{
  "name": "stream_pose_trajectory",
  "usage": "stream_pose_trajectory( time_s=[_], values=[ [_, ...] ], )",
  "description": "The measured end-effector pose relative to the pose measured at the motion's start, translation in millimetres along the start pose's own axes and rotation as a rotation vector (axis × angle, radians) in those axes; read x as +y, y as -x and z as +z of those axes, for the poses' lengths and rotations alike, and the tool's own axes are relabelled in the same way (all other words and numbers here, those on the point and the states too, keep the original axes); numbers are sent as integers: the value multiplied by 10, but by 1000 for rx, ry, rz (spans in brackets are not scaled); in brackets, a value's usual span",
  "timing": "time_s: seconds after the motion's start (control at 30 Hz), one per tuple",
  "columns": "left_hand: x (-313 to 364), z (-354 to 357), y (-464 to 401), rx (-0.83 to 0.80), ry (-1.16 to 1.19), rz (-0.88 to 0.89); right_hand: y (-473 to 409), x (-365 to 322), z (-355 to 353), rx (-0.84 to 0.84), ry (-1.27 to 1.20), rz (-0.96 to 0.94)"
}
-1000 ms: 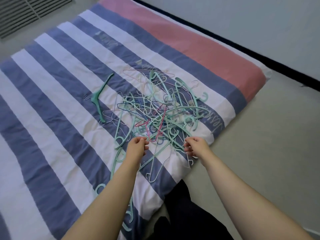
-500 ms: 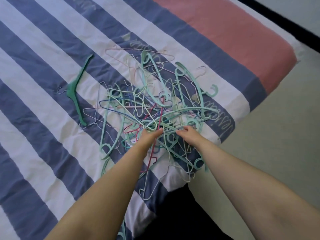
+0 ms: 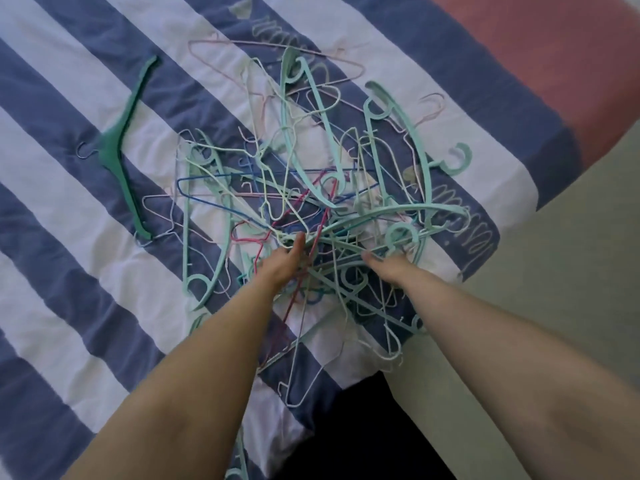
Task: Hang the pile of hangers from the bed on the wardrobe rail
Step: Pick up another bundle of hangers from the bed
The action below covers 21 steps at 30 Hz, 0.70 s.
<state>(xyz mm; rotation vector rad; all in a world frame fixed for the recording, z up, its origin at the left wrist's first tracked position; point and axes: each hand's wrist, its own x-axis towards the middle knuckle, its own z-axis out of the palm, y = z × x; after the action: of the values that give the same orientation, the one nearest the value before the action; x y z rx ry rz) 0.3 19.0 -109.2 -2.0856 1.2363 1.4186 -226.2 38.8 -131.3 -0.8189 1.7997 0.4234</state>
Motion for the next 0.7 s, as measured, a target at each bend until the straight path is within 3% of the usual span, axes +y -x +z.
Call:
stream_pose_trajectory(
  time_s=[0.1,0.23,0.37,0.47,0.57,0.7],
  values=[
    [-52,-47,-90,-78,16,25,-39,102,89,61,-55,-13],
    [49,-111,81,-177,55,34,-99,251,145,142,-452,-52],
    [-3,-158,249,-216,108,32,7,260,200,196,-590,-37],
    [-74,-299,491,-312,340,66,133,148,138,79,-649,-10],
    [-231,-467,699,-404,362,126,241,28,77,-71,-704,-6],
    [-371,-630,974,-280,429,170,578,-284,-51,-267,-790,-70]
  ],
)
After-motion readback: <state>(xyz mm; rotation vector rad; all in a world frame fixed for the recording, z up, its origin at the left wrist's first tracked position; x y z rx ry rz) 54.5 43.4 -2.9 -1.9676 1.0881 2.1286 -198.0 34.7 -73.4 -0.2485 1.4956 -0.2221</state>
